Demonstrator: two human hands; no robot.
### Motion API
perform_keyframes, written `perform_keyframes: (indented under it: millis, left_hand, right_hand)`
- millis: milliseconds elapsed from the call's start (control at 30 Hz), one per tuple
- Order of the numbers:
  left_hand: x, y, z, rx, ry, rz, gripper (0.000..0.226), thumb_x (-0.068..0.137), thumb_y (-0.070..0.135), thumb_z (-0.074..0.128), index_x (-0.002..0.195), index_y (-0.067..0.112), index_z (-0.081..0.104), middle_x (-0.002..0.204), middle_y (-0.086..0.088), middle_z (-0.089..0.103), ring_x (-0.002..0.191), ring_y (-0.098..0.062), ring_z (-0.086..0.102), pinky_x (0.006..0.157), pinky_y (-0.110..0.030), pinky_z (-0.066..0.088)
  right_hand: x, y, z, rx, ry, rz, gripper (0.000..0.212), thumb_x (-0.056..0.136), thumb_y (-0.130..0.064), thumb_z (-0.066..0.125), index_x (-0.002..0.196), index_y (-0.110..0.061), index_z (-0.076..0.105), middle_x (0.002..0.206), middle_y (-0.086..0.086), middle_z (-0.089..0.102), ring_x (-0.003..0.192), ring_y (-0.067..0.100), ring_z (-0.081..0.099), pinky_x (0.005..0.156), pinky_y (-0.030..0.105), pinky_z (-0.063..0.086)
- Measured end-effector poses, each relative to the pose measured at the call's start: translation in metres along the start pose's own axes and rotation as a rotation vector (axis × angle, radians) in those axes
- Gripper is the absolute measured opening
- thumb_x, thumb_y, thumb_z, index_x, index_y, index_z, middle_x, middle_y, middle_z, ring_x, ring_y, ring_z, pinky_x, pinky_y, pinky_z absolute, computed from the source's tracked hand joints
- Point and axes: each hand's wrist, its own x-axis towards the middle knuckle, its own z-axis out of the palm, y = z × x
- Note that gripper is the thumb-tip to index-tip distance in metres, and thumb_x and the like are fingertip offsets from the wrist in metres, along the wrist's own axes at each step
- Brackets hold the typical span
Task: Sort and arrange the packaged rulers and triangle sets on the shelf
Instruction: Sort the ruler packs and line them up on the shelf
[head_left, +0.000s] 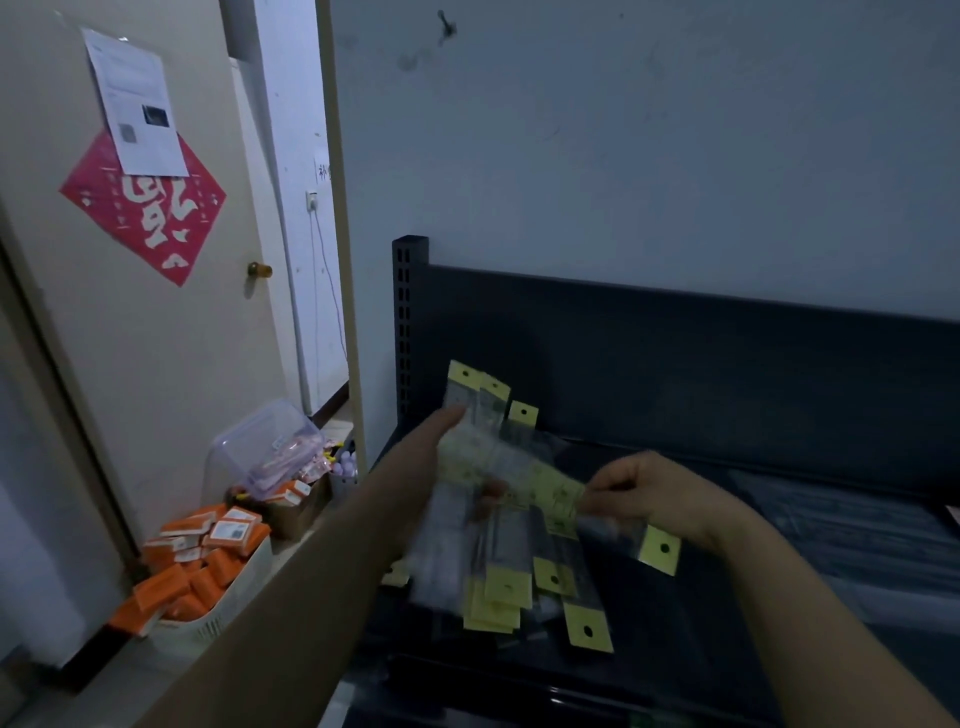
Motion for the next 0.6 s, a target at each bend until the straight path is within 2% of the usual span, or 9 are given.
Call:
perform_keyframes:
  millis: [133,233,267,300,367,400,467,533,600]
  left_hand:
    - [0.022,-0.012,0.029,0.088,0.066,0.045,0.018,0.096,0.019,0.052,0.089,0.002,0.052,0.07,-0.011,0.047,0.055,-0.019,0.049,0.043,-0.023,0.044]
    - [0.031,-0.027,0.053,0.477,0.061,0.075,0.012,0.096,0.013,0.049,0.086,0.006,0.05,0.079,-0.01,0.053,0.067,-0.02,0.056,0.066,-0.035,0.056]
    - [0.031,-0.029,0.059,0.679,0.079,0.096,0.01,0.097,0.017,0.047,0.091,0.009,0.051,0.083,-0.007,0.056,0.07,-0.017,0.055,0.069,-0.032,0.055]
    - [0.03,-0.03,0.063,0.872,0.083,0.14,0.011,0.098,0.022,0.045,0.096,0.013,0.051,0.086,-0.005,0.057,0.07,-0.012,0.052,0.064,-0.025,0.05]
    - [0.03,-0.032,0.06,1.093,0.105,0.285,0.015,0.1,0.028,0.042,0.105,0.018,0.051,0.101,-0.006,0.058,0.078,-0.012,0.052,0.066,-0.025,0.042]
    - [0.029,-0.034,0.05,1.175,0.133,0.35,0.019,0.099,0.029,0.042,0.112,0.02,0.052,0.112,-0.006,0.057,0.092,-0.015,0.055,0.076,-0.027,0.043]
    - [0.033,-0.038,0.017,1.346,0.263,0.483,0.036,0.097,0.033,0.045,0.13,0.02,0.05,0.13,-0.002,0.053,0.118,-0.019,0.051,0.098,-0.031,0.041]
    - [0.033,-0.042,-0.019,1.527,0.428,0.487,0.051,0.09,0.048,0.045,0.136,0.026,0.044,0.134,-0.002,0.051,0.127,-0.024,0.045,0.105,-0.041,0.037]
    - [0.029,-0.047,-0.042,1.583,0.512,0.286,0.065,0.085,0.063,0.043,0.14,0.03,0.034,0.14,-0.004,0.043,0.132,-0.028,0.038,0.108,-0.048,0.031]
  right_hand:
    - [-0.008,0.028,-0.006,0.396,0.252,0.089,0.013,0.088,-0.02,0.064,0.082,-0.008,0.066,0.076,0.011,0.064,0.064,0.019,0.057,0.065,0.033,0.044]
    - [-0.005,0.04,0.004,0.342,0.303,0.145,0.01,0.088,-0.014,0.066,0.097,-0.013,0.063,0.082,0.009,0.069,0.068,0.018,0.062,0.066,0.032,0.05]
    - [-0.004,0.042,0.01,0.254,0.31,0.147,0.01,0.088,-0.016,0.065,0.098,-0.017,0.063,0.084,0.008,0.07,0.069,0.017,0.063,0.067,0.03,0.05]
    - [-0.002,0.044,0.017,0.151,0.321,0.144,0.006,0.089,-0.02,0.063,0.095,-0.017,0.064,0.085,0.005,0.069,0.07,0.014,0.062,0.066,0.026,0.049]
    - [0.001,0.042,0.027,-0.001,0.339,0.091,0.027,0.088,-0.041,0.061,0.087,-0.015,0.065,0.083,0.003,0.066,0.071,0.011,0.06,0.063,0.023,0.046]
    - [0.002,0.039,0.032,-0.006,0.336,0.051,0.039,0.083,-0.056,0.06,0.091,-0.018,0.065,0.086,0.001,0.064,0.076,0.013,0.061,0.066,0.025,0.048]
    - [0.011,0.036,0.043,-0.047,0.286,0.019,0.061,0.07,-0.08,0.051,0.116,-0.039,0.055,0.118,-0.001,0.06,0.109,0.019,0.058,0.09,0.037,0.05]
    - [0.019,0.03,0.06,-0.28,0.207,0.08,0.082,0.067,-0.086,0.043,0.139,-0.054,0.023,0.151,0.0,0.03,0.141,0.028,0.026,0.114,0.051,0.024]
    - [0.022,0.018,0.074,-0.429,0.17,0.119,0.091,0.067,-0.089,0.036,0.145,-0.052,0.004,0.16,-0.001,-0.003,0.146,0.029,-0.006,0.115,0.056,-0.005]
